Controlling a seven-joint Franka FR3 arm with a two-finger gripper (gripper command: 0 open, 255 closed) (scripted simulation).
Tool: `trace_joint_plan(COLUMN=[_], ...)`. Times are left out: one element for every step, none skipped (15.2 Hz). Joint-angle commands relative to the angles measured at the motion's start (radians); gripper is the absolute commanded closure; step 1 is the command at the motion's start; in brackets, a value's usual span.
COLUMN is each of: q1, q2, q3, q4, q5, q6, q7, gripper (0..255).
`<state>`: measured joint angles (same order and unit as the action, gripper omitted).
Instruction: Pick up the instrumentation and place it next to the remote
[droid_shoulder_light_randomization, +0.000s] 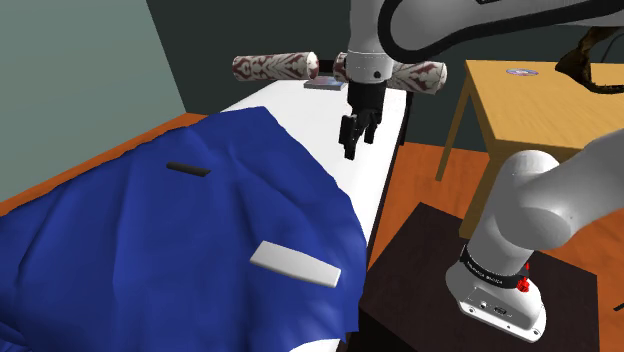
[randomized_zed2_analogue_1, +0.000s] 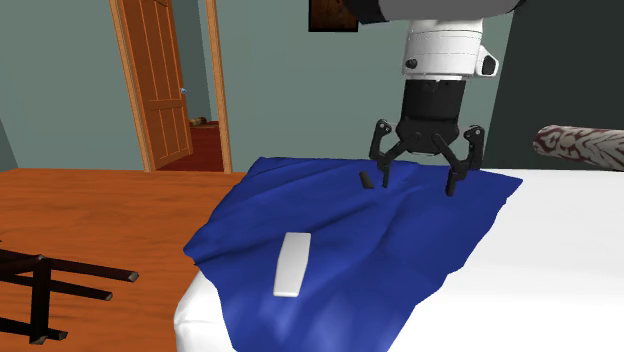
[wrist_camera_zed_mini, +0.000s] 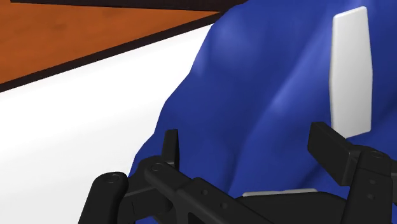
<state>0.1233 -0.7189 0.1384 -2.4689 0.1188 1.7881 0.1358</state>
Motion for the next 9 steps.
trace_joint_plan(q1=[0.020,0.030,0.039,0.048,0.057,0.065,0.073,0.080,0.087], q2=[0.040,0.059,0.079,0.100,0.122,0.145,0.168,0.193,0.219], q3=[0.037,0.054,0.071,0.089,0.106,0.124,0.141,0.159,0.177], q4=[-0.005,-0.010,-0.014,-0.018,-0.020,-0.021,-0.021,-0.020,-0.018], q5=[0.018,0.026,0.033,0.039,0.045,0.051,0.055,0.059,0.061], q6=[0.047,0.071,0.095,0.119,0.143,0.168,0.192,0.216,0.240], q7=[0.019,0.026,0.034,0.042,0.051,0.059,0.068,0.077,0.086], gripper=[0,0,0,0,0,0,0,0,0])
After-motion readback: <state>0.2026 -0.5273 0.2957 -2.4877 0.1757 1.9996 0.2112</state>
